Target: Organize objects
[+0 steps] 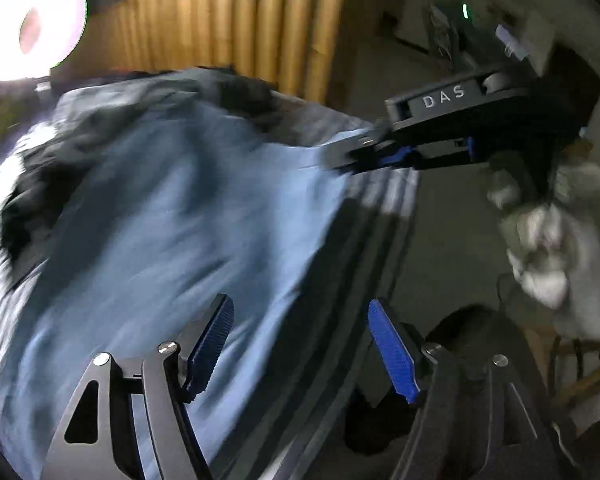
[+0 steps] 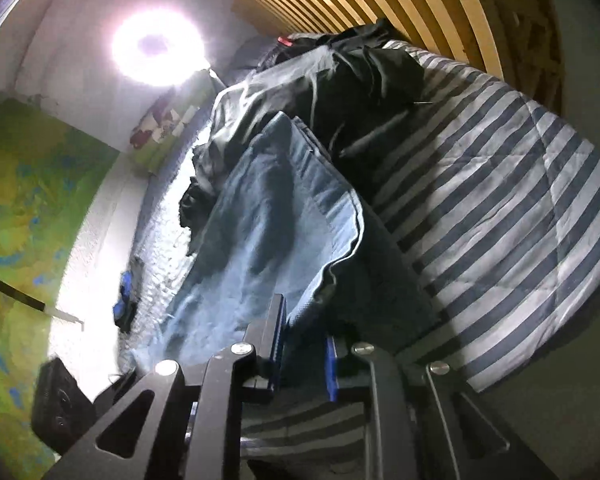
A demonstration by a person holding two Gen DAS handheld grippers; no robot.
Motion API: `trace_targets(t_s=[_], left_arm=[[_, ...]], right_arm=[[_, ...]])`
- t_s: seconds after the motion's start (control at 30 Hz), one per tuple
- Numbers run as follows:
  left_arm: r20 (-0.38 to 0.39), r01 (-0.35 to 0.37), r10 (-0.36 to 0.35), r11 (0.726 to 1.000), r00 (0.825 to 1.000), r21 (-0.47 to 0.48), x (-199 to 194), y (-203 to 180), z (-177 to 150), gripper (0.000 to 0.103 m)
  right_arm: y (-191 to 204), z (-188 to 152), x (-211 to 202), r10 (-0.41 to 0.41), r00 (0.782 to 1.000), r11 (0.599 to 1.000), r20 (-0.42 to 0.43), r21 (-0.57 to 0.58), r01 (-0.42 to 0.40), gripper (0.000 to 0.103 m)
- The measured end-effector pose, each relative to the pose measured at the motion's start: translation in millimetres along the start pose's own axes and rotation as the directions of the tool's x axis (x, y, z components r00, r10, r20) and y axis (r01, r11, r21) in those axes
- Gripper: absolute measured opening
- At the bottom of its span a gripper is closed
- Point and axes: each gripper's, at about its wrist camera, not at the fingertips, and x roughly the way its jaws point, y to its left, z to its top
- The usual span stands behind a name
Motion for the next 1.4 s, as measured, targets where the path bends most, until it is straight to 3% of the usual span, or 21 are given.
trace_targets(t_s=[0.07, 0.13, 0.27, 0.33, 0.37, 0.43, 0.5, 0.6, 0.67, 0.73, 0.93, 1.03, 1.2, 1.33, 1.4], left_arm=[[-0.027, -0.014, 0.015, 0.999, 1.000, 0.038, 27.1, -11.2, 14.7, 0.073], [-0.058, -0.007, 0.010, 0.998, 0.998, 0.056, 46.9, -16.6, 20.2, 0.073], [-0.097, -0.034, 0.043, 0.995, 0.994, 0.093, 75.6, -18.5, 26.0, 0.073], [-0.094, -0.012, 0.018, 0.997, 0.995, 0.071, 79.9, -11.8, 29.2, 0.061], [-0.091, -0.019, 0.025, 0.998, 0.996, 0.065, 81.4, -8.1, 30.8, 0.041], [-0.089, -0.003, 0.006, 0.999, 0.996, 0.033, 80.8, 1.8, 32.7, 0.028], [-0.077, 0.032, -0.035, 0.999, 0.996, -0.037, 74.7, 14.3, 33.7, 0.006], [-0.035, 0.129, -0.138, 0.974, 0.990, -0.184, 67.3, 36.5, 28.3, 0.005], [-0.001, 0.156, -0.161, 0.958, 0.987, -0.241, 61.0, 48.1, 25.6, 0.005], [0.009, 0.154, -0.156, 0.961, 0.988, -0.231, 57.2, 46.3, 22.7, 0.005], [-0.005, 0.138, -0.140, 0.977, 0.990, -0.161, 64.3, 27.5, 23.6, 0.005], [0.008, 0.144, -0.145, 0.977, 0.989, -0.160, 61.3, 26.2, 20.7, 0.005], [0.067, 0.211, -0.201, 0.954, 0.977, -0.211, 46.5, 32.3, 18.5, 0.004], [0.106, 0.229, -0.212, 0.954, 0.971, -0.194, 28.9, 26.4, 18.8, 0.004], [0.114, 0.238, -0.220, 0.952, 0.969, -0.193, 23.9, 25.2, 18.2, 0.004]], right_arm=[[-6.6, 1.6, 2.8, -0.039, 0.999, 0.999, -0.020, -0.011, 0.039, 0.020], [-20.7, 1.4, 1.2, -0.079, 0.996, 0.997, -0.036, -0.008, 0.079, 0.034], [-53.3, 3.0, -7.5, -0.080, 0.996, 0.995, -0.030, 0.064, 0.082, 0.034], [-62.9, 2.8, -9.6, -0.068, 0.997, 0.994, -0.028, 0.082, 0.070, 0.034], [-66.1, 2.9, -8.8, -0.068, 0.997, 0.994, -0.030, 0.085, 0.070, 0.034], [-70.8, 4.3, -5.8, -0.067, 0.997, 0.994, -0.036, 0.084, 0.070, 0.035], [-73.0, 7.9, -1.4, -0.053, 0.998, 0.994, -0.040, 0.089, 0.057, 0.035], [-70.8, 16.5, 7.0, -0.039, 0.998, 0.996, -0.044, 0.080, 0.043, 0.036], [-70.9, 23.3, 16.1, -0.013, 0.998, 0.996, -0.061, 0.088, 0.018, 0.040], [-71.6, 28.9, 23.3, 0.022, 0.997, 0.995, -0.080, 0.103, -0.014, 0.048], [-83.8, 47.3, 44.1, 0.122, 0.986, 0.975, -0.116, 0.201, -0.097, 0.049], [-89.7, 51.0, 47.9, 0.213, 0.971, 0.951, -0.109, 0.250, -0.181, 0.051], [-81.5, 51.6, 63.0, 0.198, 0.970, 0.961, -0.142, 0.221, -0.164, 0.058], [-76.2, 53.1, 75.7, 0.324, 0.934, 0.920, -0.153, 0.279, -0.274, 0.063], [-66.7, 54.9, 83.3, 0.341, 0.927, 0.918, -0.157, 0.267, -0.293, 0.063]])
